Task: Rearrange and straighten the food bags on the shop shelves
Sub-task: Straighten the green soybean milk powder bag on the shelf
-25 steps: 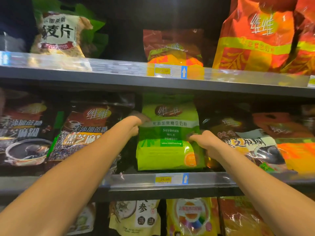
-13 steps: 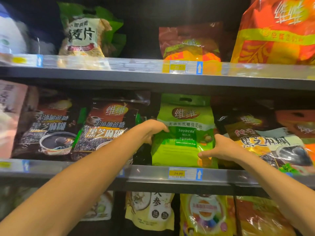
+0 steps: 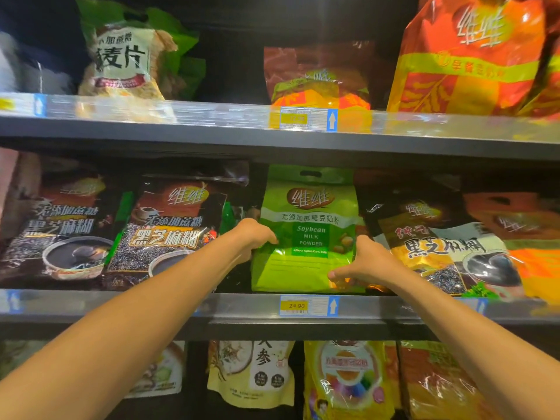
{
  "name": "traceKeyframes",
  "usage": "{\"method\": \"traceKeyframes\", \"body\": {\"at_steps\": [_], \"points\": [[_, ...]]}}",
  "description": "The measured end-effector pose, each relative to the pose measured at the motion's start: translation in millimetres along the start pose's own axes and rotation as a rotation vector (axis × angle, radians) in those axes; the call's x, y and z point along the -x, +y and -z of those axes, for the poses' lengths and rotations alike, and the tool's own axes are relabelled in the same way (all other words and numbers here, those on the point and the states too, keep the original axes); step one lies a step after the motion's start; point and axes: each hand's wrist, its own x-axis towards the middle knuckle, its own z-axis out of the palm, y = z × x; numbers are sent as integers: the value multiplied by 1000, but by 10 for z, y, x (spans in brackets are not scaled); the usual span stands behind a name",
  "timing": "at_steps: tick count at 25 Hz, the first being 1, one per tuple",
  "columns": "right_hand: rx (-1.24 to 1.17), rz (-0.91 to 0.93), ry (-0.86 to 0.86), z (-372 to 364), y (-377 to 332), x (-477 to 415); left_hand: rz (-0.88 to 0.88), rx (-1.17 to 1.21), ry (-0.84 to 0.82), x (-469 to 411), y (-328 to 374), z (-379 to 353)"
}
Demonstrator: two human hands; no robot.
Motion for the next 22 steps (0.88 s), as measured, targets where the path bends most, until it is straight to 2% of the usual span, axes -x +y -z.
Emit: {"method": "traceKeyframes", "body": {"at_steps": [5,10,18,22], "points": [[20,-10,3,-58,-7,-154,-75,59,61,-156,-19,-68],[36,-30,-42,-66,6,-267,-177,12,116,-253,-42,-108],[-101,-45,-85,5,11,-207,-130,-154,135,-204,-10,-105],[-136,-42,-29,0,61,-174,-140,-301,157,-49,13,-124]]}}
